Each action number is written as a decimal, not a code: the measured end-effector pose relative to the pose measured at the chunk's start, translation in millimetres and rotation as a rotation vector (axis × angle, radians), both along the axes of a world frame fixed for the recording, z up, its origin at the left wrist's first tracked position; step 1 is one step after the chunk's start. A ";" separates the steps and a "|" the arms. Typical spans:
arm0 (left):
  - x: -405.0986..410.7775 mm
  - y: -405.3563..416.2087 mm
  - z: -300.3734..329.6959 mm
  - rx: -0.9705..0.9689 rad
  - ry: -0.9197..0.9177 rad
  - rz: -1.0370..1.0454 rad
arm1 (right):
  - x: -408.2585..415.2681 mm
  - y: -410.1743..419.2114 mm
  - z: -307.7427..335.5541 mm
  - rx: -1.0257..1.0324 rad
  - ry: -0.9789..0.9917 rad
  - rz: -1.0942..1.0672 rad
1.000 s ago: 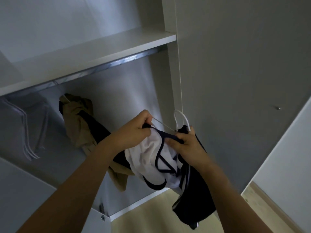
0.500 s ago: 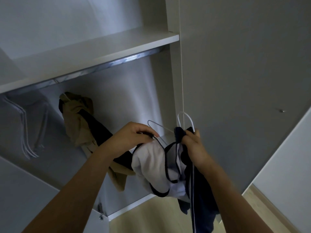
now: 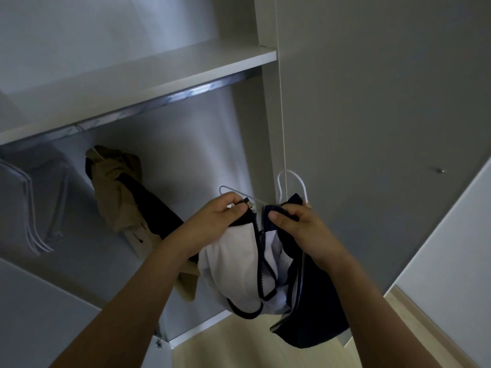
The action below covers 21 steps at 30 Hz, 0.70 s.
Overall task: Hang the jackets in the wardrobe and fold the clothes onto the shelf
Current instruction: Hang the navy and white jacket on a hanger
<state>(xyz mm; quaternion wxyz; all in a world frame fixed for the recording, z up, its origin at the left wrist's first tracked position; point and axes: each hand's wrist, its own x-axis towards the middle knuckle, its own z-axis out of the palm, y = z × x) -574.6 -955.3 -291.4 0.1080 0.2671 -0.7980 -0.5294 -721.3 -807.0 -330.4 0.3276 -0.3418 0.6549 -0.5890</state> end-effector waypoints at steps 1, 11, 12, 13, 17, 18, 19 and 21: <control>-1.3 0.5 0.0 -0.009 0.015 -0.007 | 0.6 0.1 1.4 -0.005 -0.006 0.023; -0.1 10.9 8.2 0.352 0.191 -0.033 | -2.3 5.6 4.1 0.022 0.031 0.137; -0.6 13.8 7.3 0.308 0.172 -0.027 | -2.4 6.2 5.0 0.026 0.031 0.144; -1.2 16.9 6.3 0.260 0.155 -0.019 | -2.4 7.1 6.0 0.028 0.030 0.154; -5.4 26.0 6.5 0.087 0.112 0.003 | -1.6 10.2 10.7 0.023 0.048 0.171; -6.5 27.8 7.4 0.052 0.109 -0.003 | -1.3 10.7 11.5 0.022 0.046 0.173; -7.5 29.3 8.3 0.020 0.109 -0.007 | -1.1 11.1 12.1 0.021 0.047 0.173; -9.2 31.3 9.6 -0.032 0.111 0.000 | -0.9 11.5 13.2 0.019 0.058 0.165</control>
